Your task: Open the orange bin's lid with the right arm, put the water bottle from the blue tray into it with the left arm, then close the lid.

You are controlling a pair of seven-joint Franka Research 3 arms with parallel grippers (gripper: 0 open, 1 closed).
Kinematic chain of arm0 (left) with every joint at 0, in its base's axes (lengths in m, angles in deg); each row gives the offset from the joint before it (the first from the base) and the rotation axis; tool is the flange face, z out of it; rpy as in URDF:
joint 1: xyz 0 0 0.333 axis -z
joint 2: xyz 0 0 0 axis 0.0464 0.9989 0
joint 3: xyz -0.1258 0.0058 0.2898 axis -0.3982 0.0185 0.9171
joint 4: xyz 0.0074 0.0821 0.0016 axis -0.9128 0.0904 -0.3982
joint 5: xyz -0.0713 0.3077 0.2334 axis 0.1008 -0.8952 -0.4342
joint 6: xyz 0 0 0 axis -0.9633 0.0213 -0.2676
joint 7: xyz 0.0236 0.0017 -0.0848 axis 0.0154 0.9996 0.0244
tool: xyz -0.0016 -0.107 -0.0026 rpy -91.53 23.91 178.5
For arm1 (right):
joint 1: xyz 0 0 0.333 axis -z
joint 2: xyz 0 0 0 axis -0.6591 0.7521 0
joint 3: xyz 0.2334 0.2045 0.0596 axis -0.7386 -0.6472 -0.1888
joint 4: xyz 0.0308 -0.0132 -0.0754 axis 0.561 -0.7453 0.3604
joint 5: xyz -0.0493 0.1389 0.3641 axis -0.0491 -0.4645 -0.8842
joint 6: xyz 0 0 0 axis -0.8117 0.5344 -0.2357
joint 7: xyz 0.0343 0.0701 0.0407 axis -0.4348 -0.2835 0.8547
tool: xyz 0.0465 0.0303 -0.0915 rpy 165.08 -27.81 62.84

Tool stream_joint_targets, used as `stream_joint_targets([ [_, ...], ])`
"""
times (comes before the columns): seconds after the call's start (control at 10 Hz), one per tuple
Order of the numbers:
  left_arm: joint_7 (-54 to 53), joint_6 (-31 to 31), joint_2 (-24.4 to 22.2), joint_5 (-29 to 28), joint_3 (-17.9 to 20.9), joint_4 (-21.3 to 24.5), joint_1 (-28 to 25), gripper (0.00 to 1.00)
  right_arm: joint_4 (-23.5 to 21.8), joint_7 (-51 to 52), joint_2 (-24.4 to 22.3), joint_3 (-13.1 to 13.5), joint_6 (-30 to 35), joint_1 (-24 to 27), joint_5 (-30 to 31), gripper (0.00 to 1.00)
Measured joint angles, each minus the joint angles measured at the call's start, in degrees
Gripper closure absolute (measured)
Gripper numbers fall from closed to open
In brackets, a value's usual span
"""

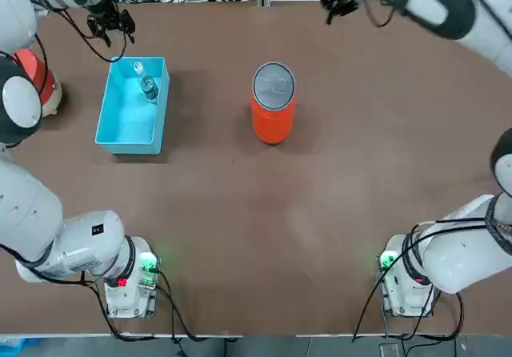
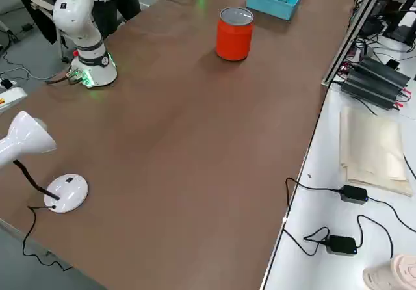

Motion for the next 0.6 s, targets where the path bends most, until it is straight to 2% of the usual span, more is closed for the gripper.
stream_joint_targets([
  [0.4, 0.2, -6.2, 0.1, 0.0, -0.8, 6.1, 0.3, 0.04, 0.0, -8.5, 8.3, 0.0, -6.6, -10.2, 0.0, 0.97],
  [0.6, 0.2, -10.9, 0.0, 0.0, -1.3, 9.9, 0.4, 0.06, 0.1, -13.1, 12.6, 0.1, -12.6, -13.4, 0.3, 0.97],
])
